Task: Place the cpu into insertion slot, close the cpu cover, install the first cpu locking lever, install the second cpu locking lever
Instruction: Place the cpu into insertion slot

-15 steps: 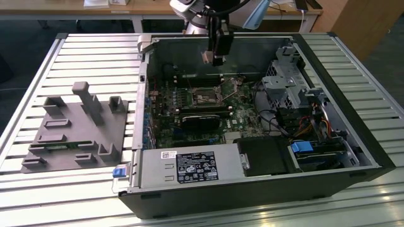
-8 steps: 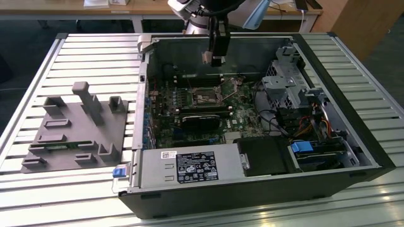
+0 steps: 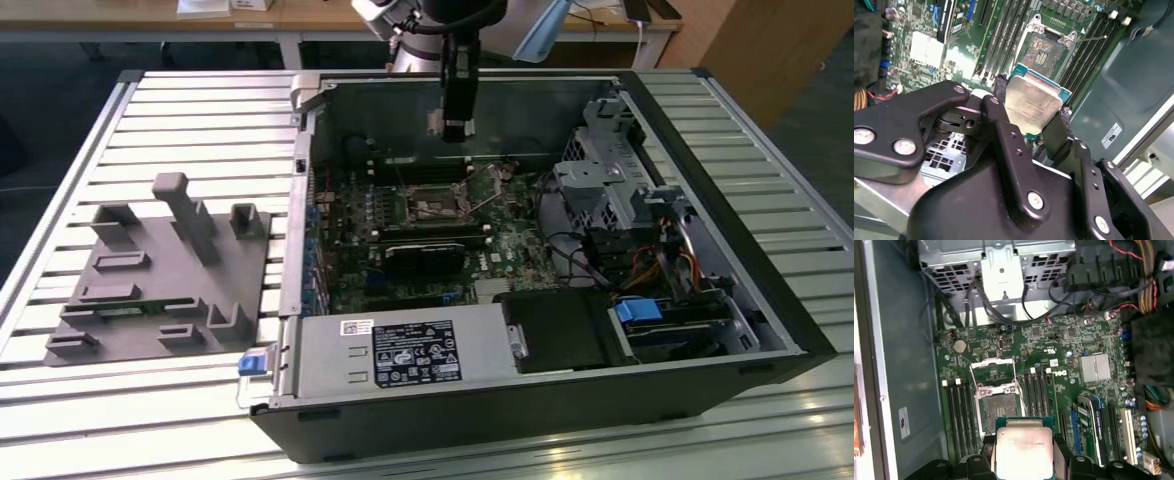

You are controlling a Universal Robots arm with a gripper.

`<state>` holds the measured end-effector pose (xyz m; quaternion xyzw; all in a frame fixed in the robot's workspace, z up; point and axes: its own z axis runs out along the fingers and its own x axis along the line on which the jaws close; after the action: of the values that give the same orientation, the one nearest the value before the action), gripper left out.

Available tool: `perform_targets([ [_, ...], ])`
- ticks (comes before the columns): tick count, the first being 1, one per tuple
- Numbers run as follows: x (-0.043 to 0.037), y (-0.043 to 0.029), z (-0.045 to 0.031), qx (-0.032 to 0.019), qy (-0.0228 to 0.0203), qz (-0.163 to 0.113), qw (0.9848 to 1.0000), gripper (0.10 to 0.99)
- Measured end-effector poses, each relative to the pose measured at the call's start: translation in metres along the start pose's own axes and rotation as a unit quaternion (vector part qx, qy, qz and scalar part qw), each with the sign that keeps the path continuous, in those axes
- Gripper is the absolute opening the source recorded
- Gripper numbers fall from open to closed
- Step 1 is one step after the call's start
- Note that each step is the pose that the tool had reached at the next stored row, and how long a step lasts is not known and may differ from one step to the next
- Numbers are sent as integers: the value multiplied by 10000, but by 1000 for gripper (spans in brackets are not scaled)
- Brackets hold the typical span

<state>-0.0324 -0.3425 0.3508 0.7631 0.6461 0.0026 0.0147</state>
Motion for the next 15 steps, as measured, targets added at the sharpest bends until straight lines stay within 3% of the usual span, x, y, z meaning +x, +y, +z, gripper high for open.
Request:
perform_targets([
  [5, 2, -1, 13, 5, -9, 325, 9995, 541],
  [7, 4, -1, 19, 5, -9, 333, 9994, 541],
  [11, 4, -1, 30, 1, -2, 34, 10000, 541],
  [15, 5, -2, 44, -5, 8, -333, 9994, 541],
])
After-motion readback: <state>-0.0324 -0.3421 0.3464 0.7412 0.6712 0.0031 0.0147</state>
